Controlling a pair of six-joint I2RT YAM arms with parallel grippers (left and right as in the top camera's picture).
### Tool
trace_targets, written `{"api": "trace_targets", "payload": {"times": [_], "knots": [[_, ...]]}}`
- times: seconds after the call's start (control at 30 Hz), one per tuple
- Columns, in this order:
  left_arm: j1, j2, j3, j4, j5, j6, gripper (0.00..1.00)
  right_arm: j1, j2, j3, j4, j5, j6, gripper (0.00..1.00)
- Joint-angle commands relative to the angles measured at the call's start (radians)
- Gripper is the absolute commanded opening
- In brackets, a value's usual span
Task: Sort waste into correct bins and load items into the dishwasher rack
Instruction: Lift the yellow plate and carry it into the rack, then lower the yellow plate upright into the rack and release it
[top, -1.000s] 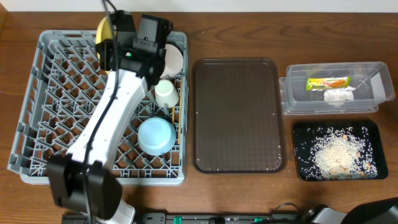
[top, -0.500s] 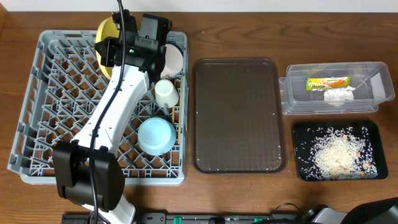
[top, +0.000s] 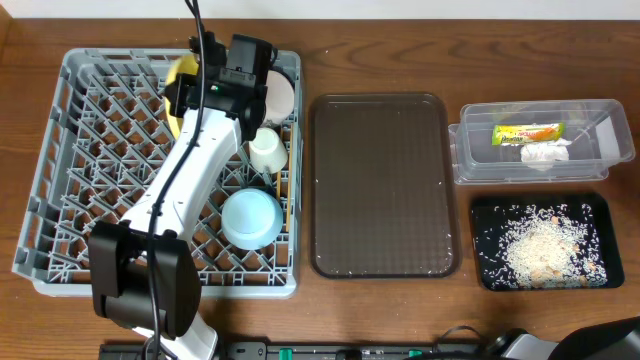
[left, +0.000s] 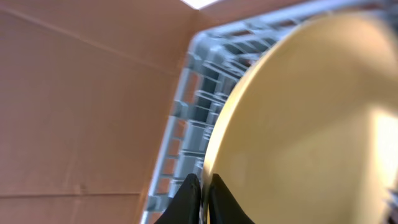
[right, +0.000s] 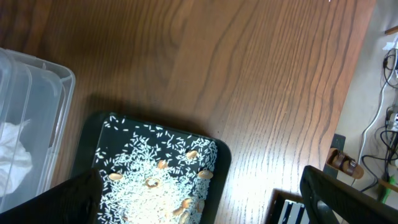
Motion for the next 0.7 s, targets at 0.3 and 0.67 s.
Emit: {"api": "trace_targets", "payload": {"times": [0.3,0.67], "knots": [[-0.109,0.013,-0.003,-0.081,0.154,-0.071,0.37,-0.005,-0.006,0.001,-0.001,0.011,0.018,0.99],[-0.106,-0.095,-0.002,-0.101,0.196,-0.215,0.52,-0.005,-0.006,0.001,-0.001,0.011,0.018,0.99]]}}
